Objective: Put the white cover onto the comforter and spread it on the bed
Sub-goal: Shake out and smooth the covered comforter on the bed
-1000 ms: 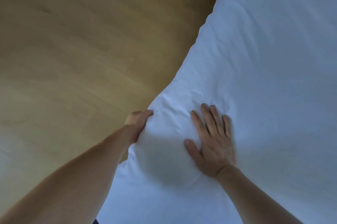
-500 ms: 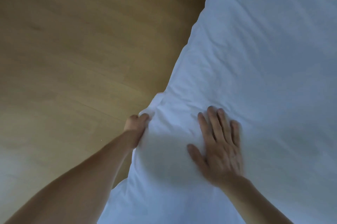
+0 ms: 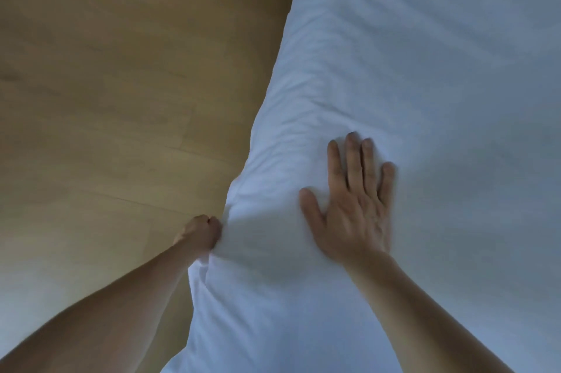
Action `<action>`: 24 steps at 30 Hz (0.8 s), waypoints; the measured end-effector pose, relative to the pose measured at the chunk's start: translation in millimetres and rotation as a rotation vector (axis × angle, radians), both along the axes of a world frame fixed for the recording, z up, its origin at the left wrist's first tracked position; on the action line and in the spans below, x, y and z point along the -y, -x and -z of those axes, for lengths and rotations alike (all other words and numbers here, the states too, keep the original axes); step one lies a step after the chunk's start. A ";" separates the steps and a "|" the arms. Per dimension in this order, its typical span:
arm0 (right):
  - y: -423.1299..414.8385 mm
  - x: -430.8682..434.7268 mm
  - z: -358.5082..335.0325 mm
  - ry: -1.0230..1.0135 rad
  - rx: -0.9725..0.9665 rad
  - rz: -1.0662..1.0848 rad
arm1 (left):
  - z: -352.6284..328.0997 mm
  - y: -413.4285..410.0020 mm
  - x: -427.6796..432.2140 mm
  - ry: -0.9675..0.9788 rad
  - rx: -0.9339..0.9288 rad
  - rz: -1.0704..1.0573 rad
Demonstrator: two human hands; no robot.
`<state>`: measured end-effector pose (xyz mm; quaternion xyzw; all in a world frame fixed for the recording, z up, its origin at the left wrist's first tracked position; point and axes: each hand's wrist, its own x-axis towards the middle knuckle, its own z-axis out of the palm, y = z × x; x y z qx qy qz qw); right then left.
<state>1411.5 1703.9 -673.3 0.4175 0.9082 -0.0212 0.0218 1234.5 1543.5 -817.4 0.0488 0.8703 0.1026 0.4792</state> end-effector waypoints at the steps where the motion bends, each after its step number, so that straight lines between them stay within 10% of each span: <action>1: -0.6 0.2 -0.1 0.013 -0.003 -0.003 | -7.5 2.3 -16.5 -0.082 0.100 -0.105; 7: -0.4 -2.3 1.4 0.022 -0.022 -0.005 | -44.8 26.3 -124.4 -0.452 0.531 -0.543; 15: 45.5 -75.5 -15.4 0.026 -0.036 0.064 | -55.2 84.2 -202.7 -0.518 0.332 -0.739; 24: 104.7 -144.3 -17.5 0.031 0.059 0.149 | -2.8 139.9 -211.8 -0.369 -0.171 -0.101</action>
